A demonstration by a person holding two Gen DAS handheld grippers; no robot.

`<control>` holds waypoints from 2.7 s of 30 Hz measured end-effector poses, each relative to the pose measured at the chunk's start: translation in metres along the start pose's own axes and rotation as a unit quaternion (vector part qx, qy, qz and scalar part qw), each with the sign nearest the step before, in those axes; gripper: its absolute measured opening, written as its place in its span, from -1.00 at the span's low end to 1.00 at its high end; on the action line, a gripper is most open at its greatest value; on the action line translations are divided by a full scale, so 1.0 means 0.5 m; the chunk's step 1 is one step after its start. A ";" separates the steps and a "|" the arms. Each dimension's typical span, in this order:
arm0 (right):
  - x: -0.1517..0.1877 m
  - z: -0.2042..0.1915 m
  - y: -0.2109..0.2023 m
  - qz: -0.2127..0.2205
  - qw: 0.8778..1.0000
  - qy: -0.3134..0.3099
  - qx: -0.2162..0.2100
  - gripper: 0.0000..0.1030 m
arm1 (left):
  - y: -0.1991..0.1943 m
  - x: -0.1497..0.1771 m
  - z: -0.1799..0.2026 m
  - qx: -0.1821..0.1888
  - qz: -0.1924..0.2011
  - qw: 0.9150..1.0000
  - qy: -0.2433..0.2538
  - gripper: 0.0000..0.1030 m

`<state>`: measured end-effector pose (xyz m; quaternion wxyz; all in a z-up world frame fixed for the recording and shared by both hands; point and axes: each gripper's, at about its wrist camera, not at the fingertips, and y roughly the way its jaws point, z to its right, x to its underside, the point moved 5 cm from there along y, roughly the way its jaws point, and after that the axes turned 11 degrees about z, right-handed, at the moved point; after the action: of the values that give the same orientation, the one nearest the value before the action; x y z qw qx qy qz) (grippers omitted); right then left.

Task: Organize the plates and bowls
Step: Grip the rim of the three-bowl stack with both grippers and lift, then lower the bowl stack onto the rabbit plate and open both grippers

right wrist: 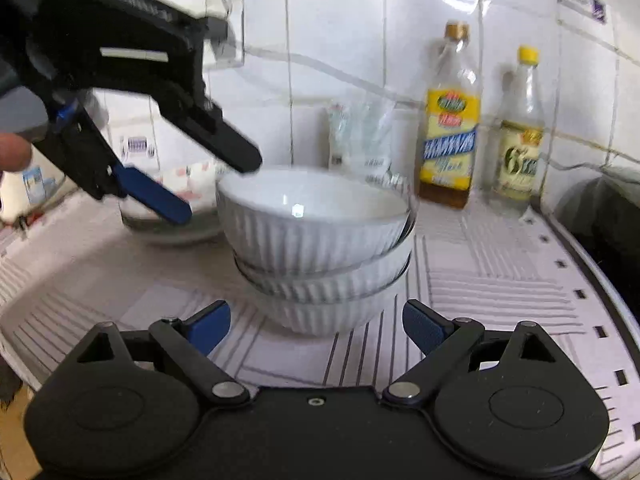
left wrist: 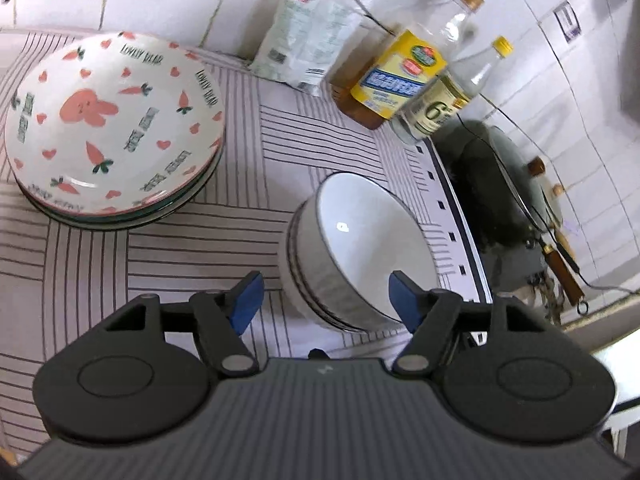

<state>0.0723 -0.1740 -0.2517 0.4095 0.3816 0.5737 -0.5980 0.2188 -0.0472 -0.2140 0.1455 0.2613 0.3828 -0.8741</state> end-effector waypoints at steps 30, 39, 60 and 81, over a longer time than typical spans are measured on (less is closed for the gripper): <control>0.014 0.023 0.125 -0.020 0.998 0.022 -0.051 0.95 | 0.134 0.025 -0.023 -0.002 -0.029 1.000 -0.006 -0.05; 0.018 0.024 0.113 -0.009 0.997 0.028 -0.069 0.95 | 0.123 0.033 -0.016 -0.002 -0.047 0.999 0.016 -0.05; -0.091 -0.084 0.091 0.059 0.992 -0.021 -0.106 0.94 | -0.058 -0.054 -0.044 -0.032 0.013 0.999 0.017 -0.05; -0.166 -0.258 0.269 0.042 0.984 -0.034 -0.171 0.94 | -0.086 -0.188 -0.233 -0.079 0.045 0.996 0.015 -0.03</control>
<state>0.2261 -0.0418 -0.2317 0.5129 0.3090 0.6363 -0.4863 0.3167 0.0734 -0.2017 0.1990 0.2792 0.4403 -0.8298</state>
